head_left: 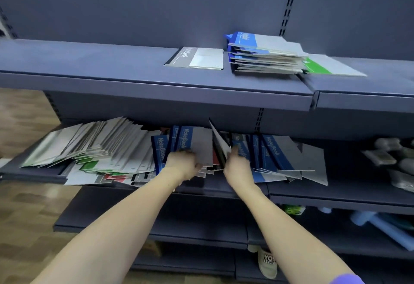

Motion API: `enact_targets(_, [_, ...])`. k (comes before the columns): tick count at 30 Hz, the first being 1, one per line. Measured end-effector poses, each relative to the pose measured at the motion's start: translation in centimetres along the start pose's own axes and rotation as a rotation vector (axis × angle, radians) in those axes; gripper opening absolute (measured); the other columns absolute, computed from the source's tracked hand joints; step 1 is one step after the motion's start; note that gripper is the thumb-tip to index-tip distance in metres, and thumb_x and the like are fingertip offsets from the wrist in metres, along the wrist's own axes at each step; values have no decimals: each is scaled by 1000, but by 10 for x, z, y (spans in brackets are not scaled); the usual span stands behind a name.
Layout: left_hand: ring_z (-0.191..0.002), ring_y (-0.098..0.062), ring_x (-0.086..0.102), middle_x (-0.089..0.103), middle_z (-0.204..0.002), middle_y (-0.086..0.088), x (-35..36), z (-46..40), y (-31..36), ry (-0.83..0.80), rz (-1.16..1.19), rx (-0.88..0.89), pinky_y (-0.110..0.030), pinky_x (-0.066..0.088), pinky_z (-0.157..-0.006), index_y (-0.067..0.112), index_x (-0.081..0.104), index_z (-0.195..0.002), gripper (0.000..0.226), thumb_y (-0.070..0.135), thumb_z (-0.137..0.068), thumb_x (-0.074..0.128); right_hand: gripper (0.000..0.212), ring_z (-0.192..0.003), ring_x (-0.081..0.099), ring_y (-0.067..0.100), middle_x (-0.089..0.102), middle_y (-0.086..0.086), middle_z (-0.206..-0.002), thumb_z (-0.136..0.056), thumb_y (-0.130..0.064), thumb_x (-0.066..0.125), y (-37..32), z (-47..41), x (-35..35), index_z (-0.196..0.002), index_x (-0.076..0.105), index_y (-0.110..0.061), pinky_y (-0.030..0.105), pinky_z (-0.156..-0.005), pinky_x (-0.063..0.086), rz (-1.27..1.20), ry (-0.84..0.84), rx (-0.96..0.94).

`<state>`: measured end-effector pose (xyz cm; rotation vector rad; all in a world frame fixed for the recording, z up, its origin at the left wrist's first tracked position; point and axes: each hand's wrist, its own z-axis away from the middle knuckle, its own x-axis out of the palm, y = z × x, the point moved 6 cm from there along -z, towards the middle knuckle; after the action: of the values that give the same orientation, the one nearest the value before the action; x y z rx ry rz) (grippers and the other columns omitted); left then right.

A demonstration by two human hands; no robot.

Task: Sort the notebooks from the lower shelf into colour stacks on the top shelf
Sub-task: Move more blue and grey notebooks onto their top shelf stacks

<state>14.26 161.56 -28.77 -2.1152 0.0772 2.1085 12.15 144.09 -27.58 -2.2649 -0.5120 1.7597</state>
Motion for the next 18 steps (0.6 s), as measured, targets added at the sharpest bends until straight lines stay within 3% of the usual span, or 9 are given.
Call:
enact_targets(3, [-102,-24,60,63,-116,-3,-6,-3,-14,-139,286,-84,-32,44,-76,20,61,-123,47,50,-103,30,39,-83,66,42,67,24,-94,-96,-1,44,-31,15,1,-135,39,0,40,-62,42,-29,-65,-137])
enact_targets(5, [-109,-28,60,63,-125,-6,-12,-2,-32,-137,675,-230,-37,46,-85,14,62,-122,40,37,-105,34,39,-83,65,41,66,22,-94,-96,-4,45,-49,25,7,-135,37,-5,38,-61,41,-14,-117,-208])
enact_targets(7, [-102,-30,64,68,-115,-13,-6,3,-46,-86,1199,-432,-44,53,-91,11,65,-110,30,26,-105,40,37,-83,64,42,65,21,-94,-96,-3,44,-59,34,15,-132,37,-8,41,-63,45,-42,-151,-227])
enact_targets(9, [-93,-31,68,71,-100,-15,1,12,-44,-107,1633,-575,-47,57,-86,9,63,-109,37,38,-106,39,37,-88,62,41,66,20,-98,-98,-10,44,-65,42,20,-135,39,-10,44,-68,48,-93,-195,-233])
enact_targets(10, [-91,-33,69,71,-97,-16,6,15,-42,-136,1731,-617,-48,58,-85,9,63,-108,43,45,-104,40,38,-93,62,40,66,19,-103,-100,-16,46,-66,47,23,-137,39,-13,43,-73,50,-113,-231,-238])
enact_targets(12, [-94,-34,69,71,-103,-16,16,16,-39,-162,1743,-652,-52,56,-88,9,63,-116,36,40,-101,52,44,-112,60,31,65,12,-121,-98,-32,55,-65,54,26,-138,43,-19,39,-88,49,-176,-344,-226])
enact_targets(14, [-97,-33,65,67,-111,-16,22,17,-37,-142,1556,-644,-47,56,-88,4,57,-129,34,15,-97,56,49,-124,55,20,60,3,-136,-94,-38,60,-57,55,27,-138,48,-20,31,-100,44,-234,-455,-177])
enact_targets(16, [-97,-31,60,62,-114,-14,21,19,-32,-108,1434,-644,-36,53,-75,1,50,-134,38,5,-96,53,49,-124,56,21,60,2,-136,-91,-34,57,-37,48,21,-137,52,-18,31,-100,45,-237,-415,-95])
enact_targets(18, [-104,-34,58,60,-122,-17,16,18,-28,-70,1414,-656,-33,49,-74,1,46,-138,43,5,-96,56,47,-116,59,30,63,9,-127,-89,-29,54,-7,36,10,-134,54,-15,36,-93,49,-142,-254,18])
